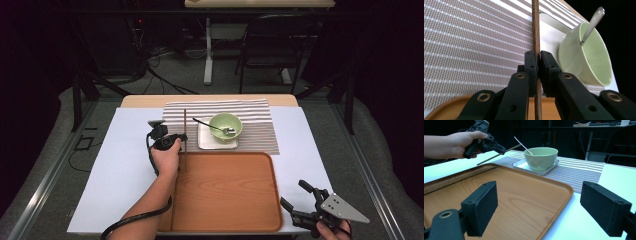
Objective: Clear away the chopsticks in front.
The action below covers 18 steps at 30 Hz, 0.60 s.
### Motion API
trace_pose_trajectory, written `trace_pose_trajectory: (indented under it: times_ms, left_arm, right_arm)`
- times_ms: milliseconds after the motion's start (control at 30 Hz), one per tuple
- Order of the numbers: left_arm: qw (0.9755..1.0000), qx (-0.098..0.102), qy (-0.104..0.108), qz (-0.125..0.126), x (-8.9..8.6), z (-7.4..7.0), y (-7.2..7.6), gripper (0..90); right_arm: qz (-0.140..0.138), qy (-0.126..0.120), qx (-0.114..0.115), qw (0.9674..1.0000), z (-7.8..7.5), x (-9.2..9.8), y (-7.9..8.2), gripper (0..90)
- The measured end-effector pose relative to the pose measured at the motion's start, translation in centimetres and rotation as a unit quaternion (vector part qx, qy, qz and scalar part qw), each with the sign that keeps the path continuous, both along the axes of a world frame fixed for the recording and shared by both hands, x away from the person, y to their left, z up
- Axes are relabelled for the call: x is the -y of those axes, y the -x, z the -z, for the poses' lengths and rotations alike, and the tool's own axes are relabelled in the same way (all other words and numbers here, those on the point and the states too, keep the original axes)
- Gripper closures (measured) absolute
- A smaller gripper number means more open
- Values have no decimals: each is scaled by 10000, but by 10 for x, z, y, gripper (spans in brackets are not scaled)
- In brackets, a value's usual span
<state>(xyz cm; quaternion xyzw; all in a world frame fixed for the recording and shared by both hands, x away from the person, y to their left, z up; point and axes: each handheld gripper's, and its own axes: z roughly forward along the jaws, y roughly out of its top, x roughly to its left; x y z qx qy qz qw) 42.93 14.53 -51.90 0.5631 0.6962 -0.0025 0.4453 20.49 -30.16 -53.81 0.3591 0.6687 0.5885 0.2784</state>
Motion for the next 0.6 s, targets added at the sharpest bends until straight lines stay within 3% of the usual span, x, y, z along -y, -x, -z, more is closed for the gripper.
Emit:
trace_pose_trajectory:
  times_ms: [167, 600]
  left_arm:
    - [9999, 59, -120, 37, -8, 1, 16, 847]
    - [9998, 162, 97, -80, -36, 4, 54, 847]
  right_arm:
    - [15, 8, 0, 10000, 0, 0, 0, 141]
    - [-14, -6, -23, 10000, 0, 0, -1, 141]
